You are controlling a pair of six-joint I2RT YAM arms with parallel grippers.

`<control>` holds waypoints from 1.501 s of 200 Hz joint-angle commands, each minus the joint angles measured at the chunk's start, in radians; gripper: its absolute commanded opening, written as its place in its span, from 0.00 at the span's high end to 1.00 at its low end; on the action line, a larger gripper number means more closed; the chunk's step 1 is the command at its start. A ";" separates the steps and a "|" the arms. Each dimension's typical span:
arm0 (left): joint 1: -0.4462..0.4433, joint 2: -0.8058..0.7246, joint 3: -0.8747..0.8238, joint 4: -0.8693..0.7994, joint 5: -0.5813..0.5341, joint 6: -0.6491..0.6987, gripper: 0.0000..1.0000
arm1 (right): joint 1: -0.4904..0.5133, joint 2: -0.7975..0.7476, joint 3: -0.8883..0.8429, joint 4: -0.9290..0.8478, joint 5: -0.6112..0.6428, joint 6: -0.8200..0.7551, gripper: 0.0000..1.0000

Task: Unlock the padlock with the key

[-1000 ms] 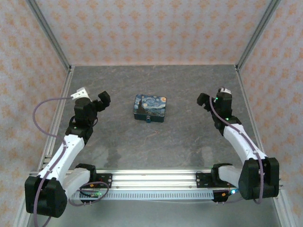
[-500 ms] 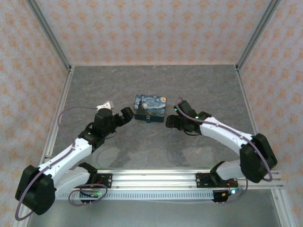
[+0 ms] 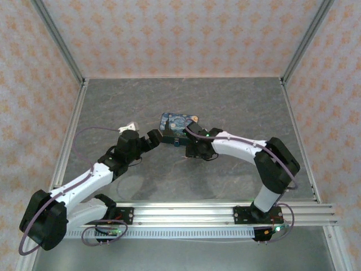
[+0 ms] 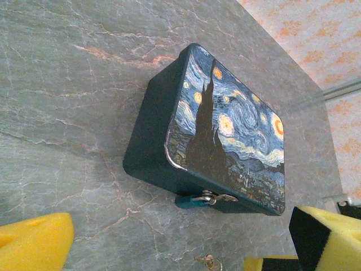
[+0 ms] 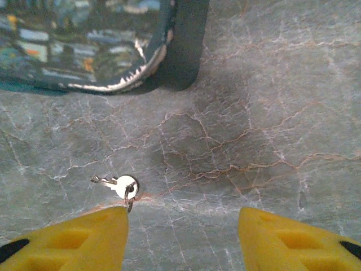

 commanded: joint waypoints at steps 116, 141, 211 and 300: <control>-0.010 -0.016 0.033 -0.037 -0.055 0.018 0.00 | 0.037 0.109 0.067 0.000 -0.045 0.030 0.65; -0.009 -0.015 0.036 -0.043 -0.057 0.023 0.00 | 0.037 0.117 0.078 0.003 -0.054 0.030 0.65; -0.011 -0.016 0.040 -0.049 -0.060 0.026 0.00 | 0.037 0.064 0.090 -0.016 -0.013 0.033 0.65; -0.011 -0.018 0.040 -0.059 -0.066 0.027 0.00 | 0.042 0.132 0.101 0.087 -0.082 0.080 0.65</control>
